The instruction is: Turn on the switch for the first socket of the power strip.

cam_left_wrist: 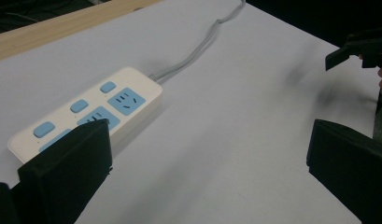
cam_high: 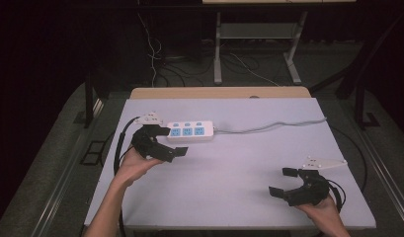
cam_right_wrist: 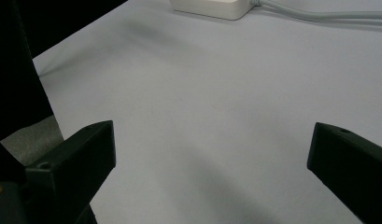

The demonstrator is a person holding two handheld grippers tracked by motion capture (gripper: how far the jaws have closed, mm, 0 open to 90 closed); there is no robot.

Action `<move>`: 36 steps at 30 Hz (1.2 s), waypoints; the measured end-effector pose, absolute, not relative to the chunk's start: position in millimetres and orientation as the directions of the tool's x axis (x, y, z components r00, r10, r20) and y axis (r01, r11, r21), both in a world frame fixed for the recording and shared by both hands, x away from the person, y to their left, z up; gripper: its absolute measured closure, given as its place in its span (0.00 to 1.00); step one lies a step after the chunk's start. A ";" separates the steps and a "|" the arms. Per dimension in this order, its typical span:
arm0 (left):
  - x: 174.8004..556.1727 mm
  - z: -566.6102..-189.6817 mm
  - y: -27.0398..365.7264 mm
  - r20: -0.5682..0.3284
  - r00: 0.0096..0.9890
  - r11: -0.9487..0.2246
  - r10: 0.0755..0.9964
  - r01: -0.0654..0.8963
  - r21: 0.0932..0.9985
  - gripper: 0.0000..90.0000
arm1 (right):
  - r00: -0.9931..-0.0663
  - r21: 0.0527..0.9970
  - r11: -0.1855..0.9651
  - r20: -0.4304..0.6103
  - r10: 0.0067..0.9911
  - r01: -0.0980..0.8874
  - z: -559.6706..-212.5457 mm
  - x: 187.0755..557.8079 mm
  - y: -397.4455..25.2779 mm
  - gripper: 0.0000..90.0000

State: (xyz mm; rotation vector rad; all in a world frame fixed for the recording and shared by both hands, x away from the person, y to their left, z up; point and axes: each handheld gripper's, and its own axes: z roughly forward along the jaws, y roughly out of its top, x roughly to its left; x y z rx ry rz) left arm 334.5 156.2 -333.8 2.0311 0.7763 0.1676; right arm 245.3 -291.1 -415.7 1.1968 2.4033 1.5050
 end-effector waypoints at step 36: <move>380.9 -305.8 132.9 -0.106 0.810 -0.465 0.576 0.432 0.773 0.00 | -0.695 0.782 0.227 0.330 0.638 0.580 -417.7 245.7 -289.9 0.01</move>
